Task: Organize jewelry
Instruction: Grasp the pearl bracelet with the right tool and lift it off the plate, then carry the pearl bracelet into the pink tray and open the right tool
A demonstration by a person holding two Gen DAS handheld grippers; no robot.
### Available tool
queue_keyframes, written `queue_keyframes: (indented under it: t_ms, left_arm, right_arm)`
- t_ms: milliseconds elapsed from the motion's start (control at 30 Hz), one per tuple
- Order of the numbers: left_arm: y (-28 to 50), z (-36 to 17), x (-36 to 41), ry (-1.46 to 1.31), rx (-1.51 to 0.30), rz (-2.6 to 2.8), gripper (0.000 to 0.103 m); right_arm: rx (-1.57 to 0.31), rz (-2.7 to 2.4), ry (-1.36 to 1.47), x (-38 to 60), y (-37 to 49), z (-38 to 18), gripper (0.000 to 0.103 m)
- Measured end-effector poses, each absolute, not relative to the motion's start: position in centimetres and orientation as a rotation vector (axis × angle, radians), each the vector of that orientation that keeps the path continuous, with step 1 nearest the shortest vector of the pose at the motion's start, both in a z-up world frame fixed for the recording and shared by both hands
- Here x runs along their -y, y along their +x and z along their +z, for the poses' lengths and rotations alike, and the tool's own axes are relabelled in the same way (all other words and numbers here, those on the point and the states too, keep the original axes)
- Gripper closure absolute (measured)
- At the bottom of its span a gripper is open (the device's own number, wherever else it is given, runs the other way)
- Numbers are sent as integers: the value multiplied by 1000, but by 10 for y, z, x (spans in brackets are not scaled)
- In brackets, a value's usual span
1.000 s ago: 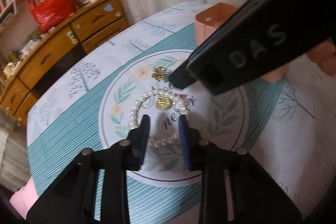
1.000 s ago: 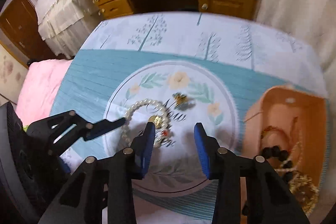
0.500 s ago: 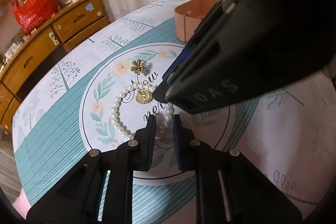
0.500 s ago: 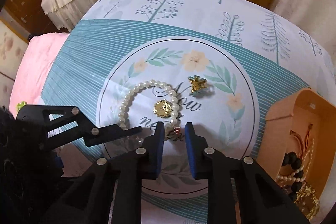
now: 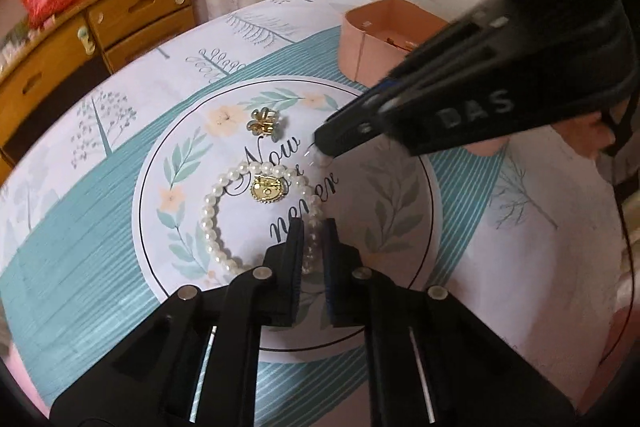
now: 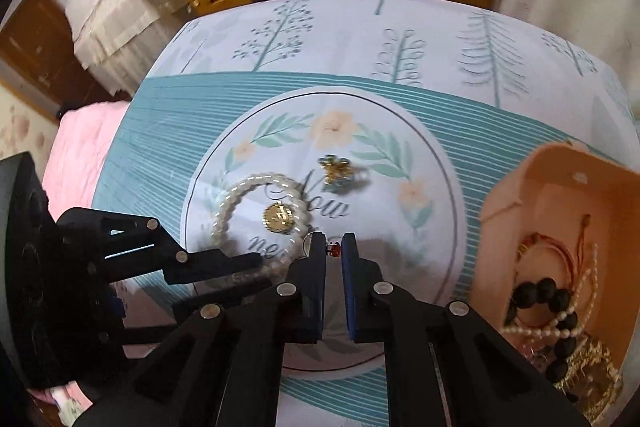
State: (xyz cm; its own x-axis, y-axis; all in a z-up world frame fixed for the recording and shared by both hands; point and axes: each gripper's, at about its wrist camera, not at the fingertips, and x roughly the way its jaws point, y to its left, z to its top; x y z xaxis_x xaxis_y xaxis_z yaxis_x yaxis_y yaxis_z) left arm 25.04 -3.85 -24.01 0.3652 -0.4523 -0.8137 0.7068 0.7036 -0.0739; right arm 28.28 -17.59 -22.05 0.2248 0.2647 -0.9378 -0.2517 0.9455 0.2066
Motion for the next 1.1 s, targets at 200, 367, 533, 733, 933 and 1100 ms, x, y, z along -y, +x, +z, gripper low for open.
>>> queue_keyframes:
  t_ms: [200,367,533,733,933,1100]
  left_arm:
    - [262,-242,21,90,-991,-707,98]
    - [259,-240,14,-32,-1005,-637,98]
    - [245,-223,6,-174,-964,-609,98]
    - [235,-192,-2,-317,-888,-543,98]
    - [231,-152,-5,-420,-791,-510,98]
    - [223,-116,3,-434,-716,-502,98]
  right_arm:
    - [-1263,336,99,198,277,-205,95]
    - [-1235,327,145,216,268,-189,95]
    - [-1222,323,179,238,256,-173,95]
    - [-1213,319,225,260,241,-159,95]
    - [-1188,322,232,284,225,-140,95]
    - [-1177,330,193,303,212,-121,95]
